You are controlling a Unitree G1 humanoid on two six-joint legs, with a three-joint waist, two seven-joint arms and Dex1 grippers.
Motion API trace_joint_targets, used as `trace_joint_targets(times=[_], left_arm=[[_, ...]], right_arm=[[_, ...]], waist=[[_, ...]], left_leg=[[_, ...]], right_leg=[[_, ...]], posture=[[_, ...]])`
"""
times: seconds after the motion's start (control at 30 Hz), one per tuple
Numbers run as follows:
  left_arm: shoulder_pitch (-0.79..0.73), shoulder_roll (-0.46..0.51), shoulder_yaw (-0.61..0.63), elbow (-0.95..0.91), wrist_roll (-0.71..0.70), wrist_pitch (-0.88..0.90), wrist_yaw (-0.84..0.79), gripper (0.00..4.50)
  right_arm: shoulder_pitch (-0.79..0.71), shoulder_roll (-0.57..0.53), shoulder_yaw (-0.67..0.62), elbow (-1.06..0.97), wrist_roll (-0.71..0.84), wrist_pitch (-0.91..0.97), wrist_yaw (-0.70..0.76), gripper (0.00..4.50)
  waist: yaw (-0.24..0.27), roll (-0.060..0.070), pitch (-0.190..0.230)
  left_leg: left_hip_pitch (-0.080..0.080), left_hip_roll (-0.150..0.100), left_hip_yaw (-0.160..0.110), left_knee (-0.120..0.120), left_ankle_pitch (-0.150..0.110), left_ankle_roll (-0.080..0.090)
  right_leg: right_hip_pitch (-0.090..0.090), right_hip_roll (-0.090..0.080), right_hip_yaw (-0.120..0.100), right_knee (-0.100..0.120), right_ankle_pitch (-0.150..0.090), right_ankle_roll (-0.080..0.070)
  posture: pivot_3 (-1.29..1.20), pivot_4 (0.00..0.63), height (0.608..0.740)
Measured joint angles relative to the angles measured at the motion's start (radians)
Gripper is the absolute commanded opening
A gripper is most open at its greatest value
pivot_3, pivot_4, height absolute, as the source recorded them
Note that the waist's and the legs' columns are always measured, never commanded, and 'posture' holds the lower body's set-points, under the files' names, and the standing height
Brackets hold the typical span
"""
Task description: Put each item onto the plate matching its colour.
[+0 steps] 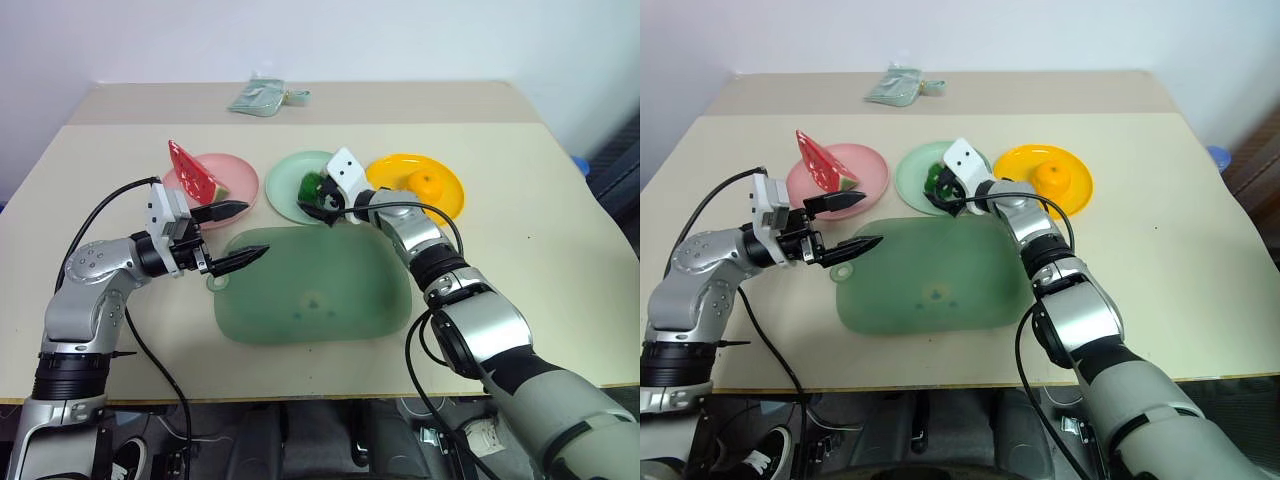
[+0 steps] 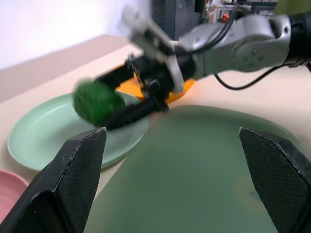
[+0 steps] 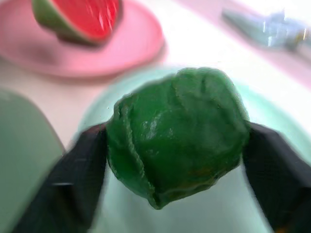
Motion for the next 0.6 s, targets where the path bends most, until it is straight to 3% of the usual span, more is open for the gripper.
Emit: trace_joint_targets(times=[0.13, 0.23, 0.47, 0.6], left_arm=[[0.003, 0.002, 0.000, 0.000, 0.000, -0.005, -0.010, 4.50], [0.003, 0.011, 0.001, 0.005, -0.002, -0.008, -0.038, 4.50], [-0.009, 0.048, 0.021, 0.083, -0.002, -0.049, -0.095, 4.50], [0.000, 0.049, 0.030, 0.092, 0.007, -0.070, -0.091, 4.50]], right_arm=[[0.008, -0.023, -0.082, -0.042, 0.053, -0.028, 0.021, 4.48], [0.071, -0.046, -0.154, -0.218, 0.165, 0.024, 0.115, 4.48], [0.526, -0.292, -0.152, -0.934, 0.407, 0.300, 0.418, 4.48], [0.687, -0.436, -0.203, -1.136, 0.526, 0.418, 0.506, 4.48]], waist=[[-0.001, 0.000, 0.000], [0.003, 0.000, 0.000], [0.011, 0.000, 0.000], [0.002, 0.000, 0.000]], left_leg=[[0.000, 0.000, 0.000, 0.000, 0.000, 0.000], [0.000, 0.000, 0.000, -0.001, 0.000, 0.000], [0.000, 0.000, 0.000, 0.001, 0.000, 0.000], [0.002, 0.000, 0.000, 0.000, 0.000, 0.000]], right_leg=[[0.000, 0.000, 0.000, 0.000, 0.000, 0.000], [0.000, 0.000, 0.000, 0.000, 0.000, 0.000], [0.001, 0.000, 0.000, 0.000, 0.000, 0.000], [0.001, 0.000, 0.000, 0.001, 0.000, 0.000]], posture=[[0.00, 0.150, 0.740], [0.00, 0.150, 0.740], [0.00, 0.150, 0.740], [0.00, 0.150, 0.740]])
